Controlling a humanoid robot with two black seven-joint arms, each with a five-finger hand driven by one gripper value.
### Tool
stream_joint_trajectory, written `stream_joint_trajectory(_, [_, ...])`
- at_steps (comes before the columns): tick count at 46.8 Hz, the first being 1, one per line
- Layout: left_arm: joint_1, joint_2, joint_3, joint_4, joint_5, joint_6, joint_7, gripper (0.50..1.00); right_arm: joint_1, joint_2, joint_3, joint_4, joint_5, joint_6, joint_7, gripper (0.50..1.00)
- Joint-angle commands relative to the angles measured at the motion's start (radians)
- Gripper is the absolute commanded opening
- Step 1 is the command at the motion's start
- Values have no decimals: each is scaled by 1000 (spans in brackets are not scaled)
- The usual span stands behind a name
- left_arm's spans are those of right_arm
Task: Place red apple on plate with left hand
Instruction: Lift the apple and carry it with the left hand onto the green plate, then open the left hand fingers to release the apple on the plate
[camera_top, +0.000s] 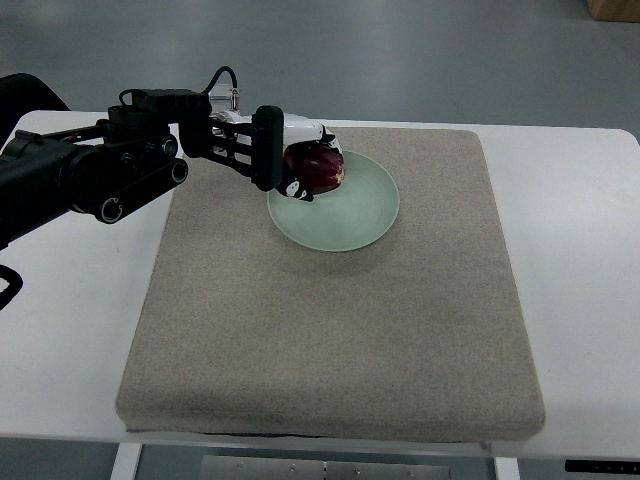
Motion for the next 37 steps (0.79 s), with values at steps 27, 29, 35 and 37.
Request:
stream_joint_trajectory(27, [43,-46,0,30,-27,10,-2,838,0,0,0,0,0,0,0,932])
stream_joint_trajectory(29, [43,-46,0,30,-32,10,-2,851,0,0,0,0,-1,0,0,932])
stream_joint_trajectory(35, [43,-46,1,30,-32,10,-2,887,0,0,0,0,0,0,0,932])
stream_joint_trajectory(37, [43,-46,3,30,-32,10,-2,889,0,0,0,0,0,0,0,932])
